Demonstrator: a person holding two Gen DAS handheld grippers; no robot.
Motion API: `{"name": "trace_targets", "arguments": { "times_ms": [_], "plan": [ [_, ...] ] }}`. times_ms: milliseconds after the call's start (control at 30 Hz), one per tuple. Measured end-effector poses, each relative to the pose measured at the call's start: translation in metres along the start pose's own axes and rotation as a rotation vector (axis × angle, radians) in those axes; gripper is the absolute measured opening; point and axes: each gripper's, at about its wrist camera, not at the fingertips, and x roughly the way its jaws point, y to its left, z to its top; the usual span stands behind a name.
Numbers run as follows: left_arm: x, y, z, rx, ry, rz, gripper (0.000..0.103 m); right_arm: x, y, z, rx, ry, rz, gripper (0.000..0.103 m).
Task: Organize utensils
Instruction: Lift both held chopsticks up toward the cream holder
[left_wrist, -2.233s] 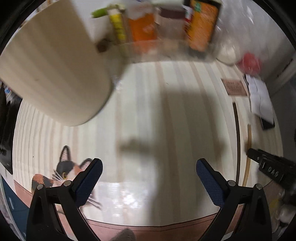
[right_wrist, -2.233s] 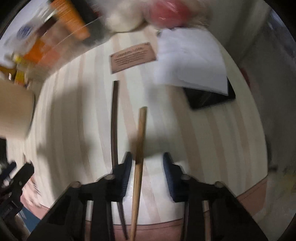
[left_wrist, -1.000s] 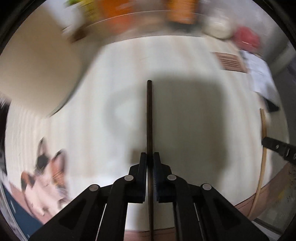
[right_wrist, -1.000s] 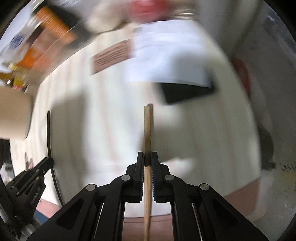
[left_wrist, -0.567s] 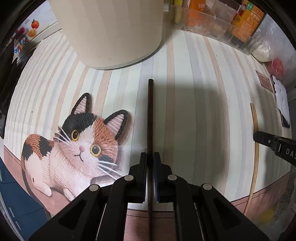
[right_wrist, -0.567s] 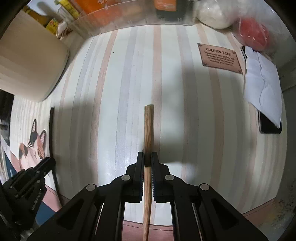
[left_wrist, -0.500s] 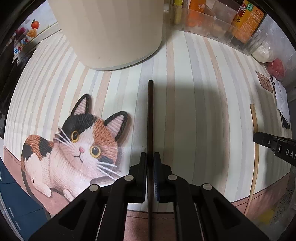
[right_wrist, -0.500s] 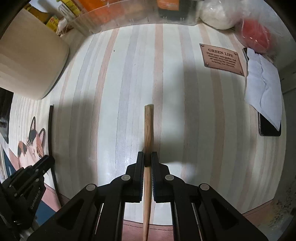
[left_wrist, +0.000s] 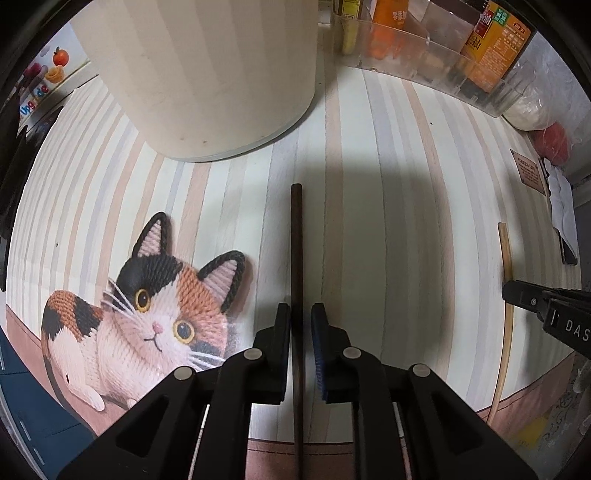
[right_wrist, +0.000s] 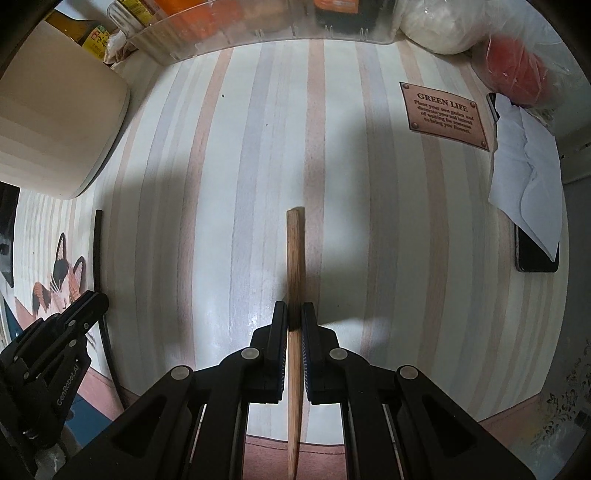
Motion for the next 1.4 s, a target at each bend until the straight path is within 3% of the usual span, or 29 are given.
{"name": "trace_targets", "arguments": {
  "times_ms": [433, 667, 900, 1400],
  "plan": [
    [0.003, -0.011, 0.001, 0.027, -0.012, 0.006, 0.011, 0.003, -0.007, 0.004, 0.020, 0.006, -0.023, 0.008],
    [-0.005, -0.015, 0.007, 0.035, -0.021, -0.032, 0.004, 0.002, -0.003, -0.001, 0.022, -0.026, -0.015, 0.007],
    [-0.051, -0.009, 0.007, 0.029, -0.114, -0.078, 0.004, -0.035, -0.006, -0.014, 0.062, -0.175, 0.072, 0.007],
    [-0.159, 0.008, 0.012, 0.041, -0.373, -0.127, 0.004, -0.146, 0.013, -0.018, 0.020, -0.492, 0.170, 0.007]
  ]
}}
